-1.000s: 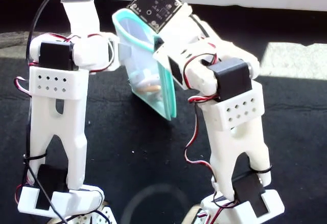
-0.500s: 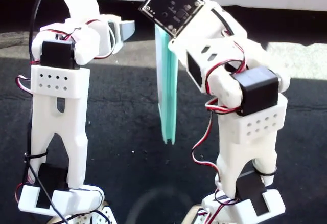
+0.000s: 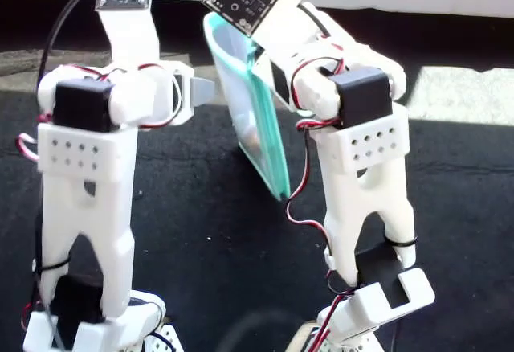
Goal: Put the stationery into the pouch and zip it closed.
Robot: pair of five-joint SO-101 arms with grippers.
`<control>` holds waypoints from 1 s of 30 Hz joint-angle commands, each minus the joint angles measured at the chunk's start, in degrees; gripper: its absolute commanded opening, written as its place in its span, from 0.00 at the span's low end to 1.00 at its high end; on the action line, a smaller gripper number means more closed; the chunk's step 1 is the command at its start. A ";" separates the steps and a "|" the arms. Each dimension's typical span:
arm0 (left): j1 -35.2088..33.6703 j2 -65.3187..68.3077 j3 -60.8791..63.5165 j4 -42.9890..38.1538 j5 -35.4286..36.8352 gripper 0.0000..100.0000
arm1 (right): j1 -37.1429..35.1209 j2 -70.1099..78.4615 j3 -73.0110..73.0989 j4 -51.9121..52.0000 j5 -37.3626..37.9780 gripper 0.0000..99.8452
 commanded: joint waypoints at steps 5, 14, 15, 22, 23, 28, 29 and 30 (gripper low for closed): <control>9.71 -2.68 -1.80 0.26 0.44 0.28 | 1.01 -0.04 -0.75 -3.21 0.53 0.01; 13.76 -3.03 -1.80 0.70 0.44 0.28 | 1.89 -0.04 -0.40 -3.21 0.53 0.01; 13.76 -3.03 -1.89 0.70 0.44 0.28 | 2.24 0.04 -0.40 -3.21 0.53 0.01; 13.67 -2.59 -0.22 -3.87 5.10 0.30 | 3.82 -0.22 -0.40 -2.77 0.53 0.01; 13.58 -2.59 0.75 -5.63 6.07 0.31 | 3.82 -0.31 -0.40 -2.77 0.53 0.01; 14.02 -2.59 7.96 -12.84 7.03 0.32 | 3.82 -0.31 -0.48 -2.77 0.53 0.01; 14.02 -2.59 9.19 -13.54 7.03 0.32 | 3.82 -0.31 -0.48 -2.77 0.53 0.01; 14.02 -2.59 10.24 -13.98 7.03 0.32 | 3.82 -0.31 -0.40 -2.77 0.53 0.01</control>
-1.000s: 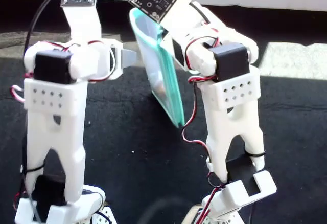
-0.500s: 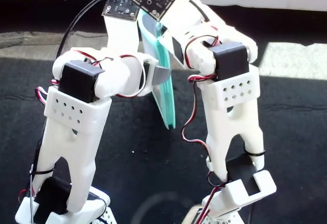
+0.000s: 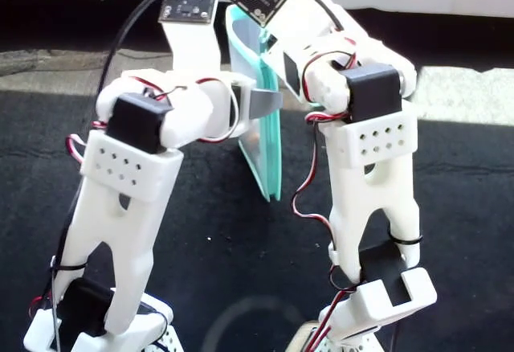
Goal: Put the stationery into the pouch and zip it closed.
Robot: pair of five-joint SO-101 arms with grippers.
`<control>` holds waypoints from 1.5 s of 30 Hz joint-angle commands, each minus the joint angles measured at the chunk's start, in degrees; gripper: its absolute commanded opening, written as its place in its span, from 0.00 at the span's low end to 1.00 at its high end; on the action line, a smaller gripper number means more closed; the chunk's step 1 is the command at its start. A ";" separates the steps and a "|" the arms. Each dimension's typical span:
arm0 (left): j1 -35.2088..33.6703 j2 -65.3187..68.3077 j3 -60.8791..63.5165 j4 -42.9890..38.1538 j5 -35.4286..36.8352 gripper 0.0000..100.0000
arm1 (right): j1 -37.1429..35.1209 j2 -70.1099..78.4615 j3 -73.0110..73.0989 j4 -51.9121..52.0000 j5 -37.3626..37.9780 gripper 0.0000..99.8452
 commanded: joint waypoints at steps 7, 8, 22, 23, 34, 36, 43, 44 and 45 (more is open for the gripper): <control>-1.89 -2.33 7.69 -6.15 0.53 0.32 | 0.75 -0.48 -0.40 -1.36 0.53 0.01; -2.77 -2.33 7.87 -6.07 0.53 0.32 | 0.84 -0.48 -0.40 -1.36 0.53 0.01; -5.23 -6.29 5.32 -7.56 0.53 0.32 | 2.77 -0.48 -0.40 -1.27 0.53 0.01; -4.88 -6.37 5.41 -8.70 0.53 0.32 | 2.77 -0.57 -0.40 -1.27 0.53 0.01; -4.62 -0.13 4.88 -12.13 0.53 0.32 | 1.63 -0.66 -0.84 3.82 0.44 0.01; -4.62 -0.66 4.97 -12.04 0.53 0.31 | 1.63 -0.57 -0.84 3.82 0.44 0.01; -4.62 -4.00 5.41 -11.87 -3.52 0.02 | 1.98 -0.40 -0.84 3.82 0.62 0.01; -4.62 -4.44 5.41 -11.52 -4.13 0.02 | 1.98 -0.40 -0.84 3.82 0.62 0.01; -4.62 -4.88 5.32 -11.08 -4.31 0.01 | 1.98 -0.31 -0.84 3.82 0.62 0.01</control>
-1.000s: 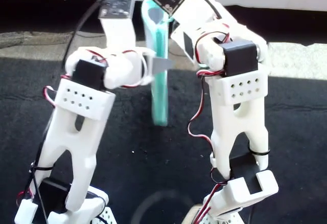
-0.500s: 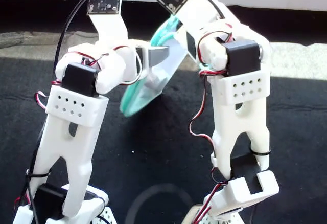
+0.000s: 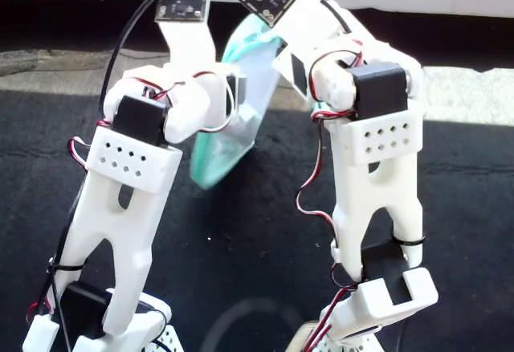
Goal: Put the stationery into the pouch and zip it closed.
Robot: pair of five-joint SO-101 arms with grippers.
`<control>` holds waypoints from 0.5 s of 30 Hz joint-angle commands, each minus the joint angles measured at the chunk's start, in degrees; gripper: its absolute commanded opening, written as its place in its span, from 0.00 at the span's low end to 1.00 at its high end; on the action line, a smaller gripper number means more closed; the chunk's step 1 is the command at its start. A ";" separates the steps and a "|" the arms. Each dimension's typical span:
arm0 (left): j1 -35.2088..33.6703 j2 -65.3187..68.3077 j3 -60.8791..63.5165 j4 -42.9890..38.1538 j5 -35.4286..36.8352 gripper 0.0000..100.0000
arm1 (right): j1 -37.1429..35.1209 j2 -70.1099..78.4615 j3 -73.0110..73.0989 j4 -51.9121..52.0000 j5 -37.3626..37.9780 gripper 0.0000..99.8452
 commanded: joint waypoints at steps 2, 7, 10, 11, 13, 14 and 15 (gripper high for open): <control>0.22 -4.18 -1.98 0.70 -1.85 0.01 | 0.13 -0.31 -0.84 0.04 0.62 0.01; 0.04 -5.49 -1.98 4.13 -1.85 0.01 | 3.74 -0.22 -0.40 -3.38 0.53 0.01; 0.31 -6.73 -2.24 6.33 -1.85 0.01 | 6.46 -0.04 -0.22 -5.58 0.53 0.01; 0.31 -7.43 -2.42 6.86 -1.85 0.01 | 7.08 0.31 -0.22 -5.58 0.53 0.01; 0.31 -9.19 -2.42 7.12 -1.85 0.01 | 8.04 1.36 -0.31 -5.23 0.53 0.01; 0.31 -10.33 -2.24 7.12 -1.85 0.01 | 8.48 1.80 -0.31 -5.23 0.53 0.01; 0.31 -11.30 -2.15 7.12 -1.85 0.01 | 8.75 2.15 -0.31 -5.23 0.53 0.01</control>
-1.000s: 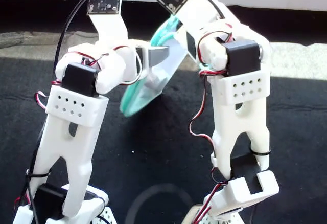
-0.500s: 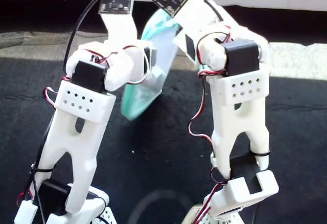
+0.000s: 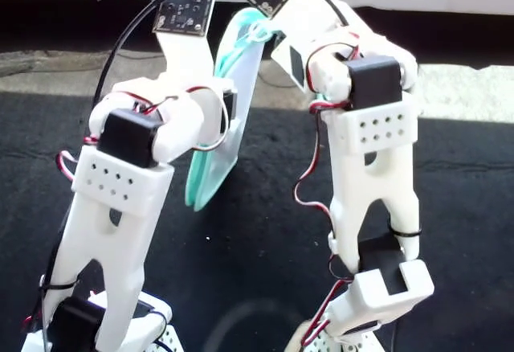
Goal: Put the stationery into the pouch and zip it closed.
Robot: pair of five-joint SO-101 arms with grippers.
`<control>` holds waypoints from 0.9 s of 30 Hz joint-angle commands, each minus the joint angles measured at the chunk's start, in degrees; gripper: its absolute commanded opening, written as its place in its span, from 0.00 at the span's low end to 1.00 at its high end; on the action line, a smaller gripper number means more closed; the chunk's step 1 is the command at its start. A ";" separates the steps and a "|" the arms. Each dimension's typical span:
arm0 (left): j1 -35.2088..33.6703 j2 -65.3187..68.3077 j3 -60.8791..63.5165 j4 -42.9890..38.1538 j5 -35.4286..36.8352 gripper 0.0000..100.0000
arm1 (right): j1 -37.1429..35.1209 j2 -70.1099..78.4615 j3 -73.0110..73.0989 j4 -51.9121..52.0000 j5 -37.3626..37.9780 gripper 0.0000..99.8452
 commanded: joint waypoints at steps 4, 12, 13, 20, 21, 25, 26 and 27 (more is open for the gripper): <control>0.31 -8.40 -1.98 1.32 -2.55 0.01 | 4.09 1.19 -0.48 -2.15 0.53 0.01; 0.22 -11.30 -2.15 2.64 -3.69 0.01 | 4.09 5.05 -0.48 -2.33 0.44 0.01; 0.13 -11.74 -2.15 2.64 -3.69 0.01 | 4.09 5.23 -0.48 -2.15 0.44 0.01; -0.04 -12.53 -1.89 2.20 -3.78 0.01 | 3.03 4.70 -1.45 0.92 0.44 0.01; -0.04 -11.74 -1.36 2.11 -3.78 0.01 | 2.33 4.70 -2.95 2.15 0.44 0.01; -0.04 -8.31 0.92 -0.44 -3.78 0.01 | -0.92 4.88 -12.62 7.60 0.35 0.01; -0.04 -7.52 1.54 -1.93 -3.78 0.01 | -1.80 4.88 -15.43 8.84 0.35 0.01; -0.04 -6.55 1.98 -3.78 -3.69 0.01 | -2.59 4.97 -18.07 9.98 0.35 0.01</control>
